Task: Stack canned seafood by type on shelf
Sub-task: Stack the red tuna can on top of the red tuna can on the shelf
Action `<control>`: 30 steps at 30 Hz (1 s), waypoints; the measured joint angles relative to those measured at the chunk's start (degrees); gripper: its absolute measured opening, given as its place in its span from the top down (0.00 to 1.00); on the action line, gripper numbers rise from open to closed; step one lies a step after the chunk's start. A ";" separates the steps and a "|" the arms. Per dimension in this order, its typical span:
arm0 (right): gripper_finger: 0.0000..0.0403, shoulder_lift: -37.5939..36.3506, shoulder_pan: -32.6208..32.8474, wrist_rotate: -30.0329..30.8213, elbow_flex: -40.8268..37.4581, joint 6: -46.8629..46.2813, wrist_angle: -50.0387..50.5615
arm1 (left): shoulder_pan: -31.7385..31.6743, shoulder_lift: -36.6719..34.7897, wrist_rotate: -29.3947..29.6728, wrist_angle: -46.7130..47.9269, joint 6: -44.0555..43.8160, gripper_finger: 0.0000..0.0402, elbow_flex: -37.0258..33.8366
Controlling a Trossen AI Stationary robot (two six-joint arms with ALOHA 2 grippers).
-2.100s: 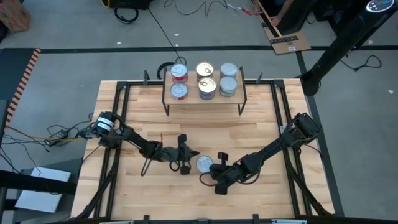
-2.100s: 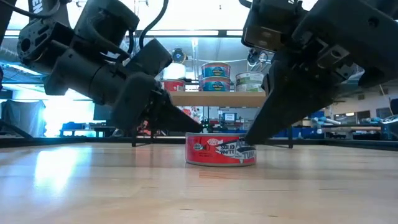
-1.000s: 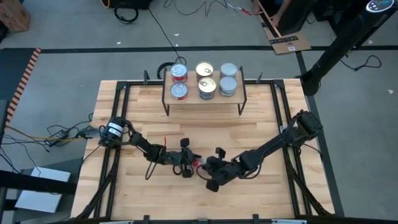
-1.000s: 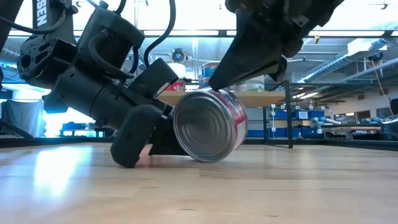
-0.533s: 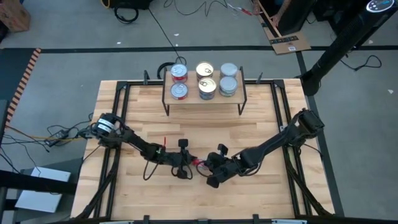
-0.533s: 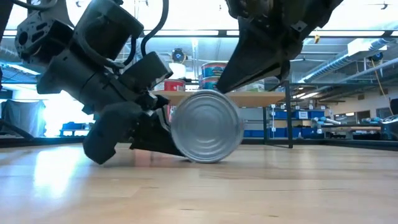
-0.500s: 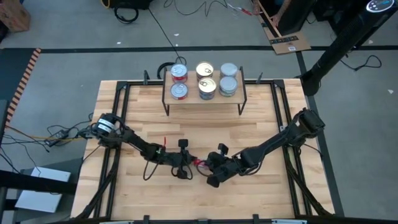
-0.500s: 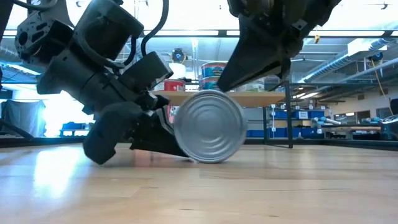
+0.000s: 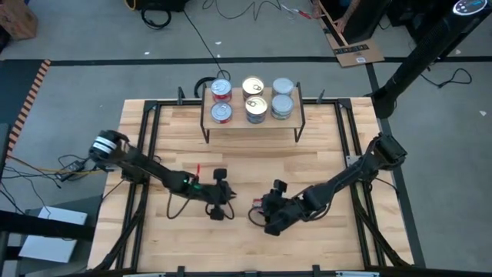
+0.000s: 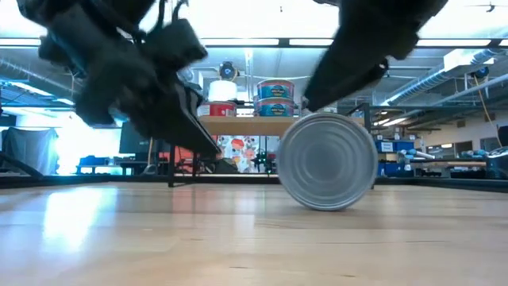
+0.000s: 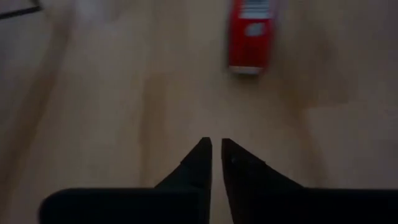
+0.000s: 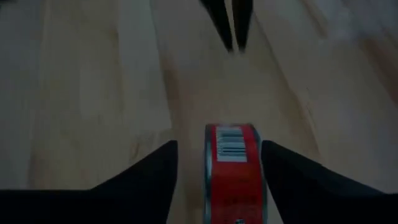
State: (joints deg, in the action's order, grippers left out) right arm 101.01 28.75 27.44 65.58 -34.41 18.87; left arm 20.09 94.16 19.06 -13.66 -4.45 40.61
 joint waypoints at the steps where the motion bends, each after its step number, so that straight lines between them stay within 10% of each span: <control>1: 0.40 0.02 0.46 -0.04 0.00 -0.02 1.15 | 0.31 -1.03 -1.10 1.04 -0.74 0.89 0.36; 16: 0.35 0.01 2.69 2.76 0.04 -5.67 9.11 | 1.91 -1.94 0.53 -2.50 -0.69 0.57 3.47; 30: 0.35 0.04 4.88 3.04 4.28 -5.51 8.21 | 1.78 -1.91 -1.92 -5.23 -4.83 0.51 3.53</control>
State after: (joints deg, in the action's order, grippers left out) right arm 101.06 33.63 30.48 69.87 -39.93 27.08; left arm 21.87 92.25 17.15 -18.89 -9.29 44.14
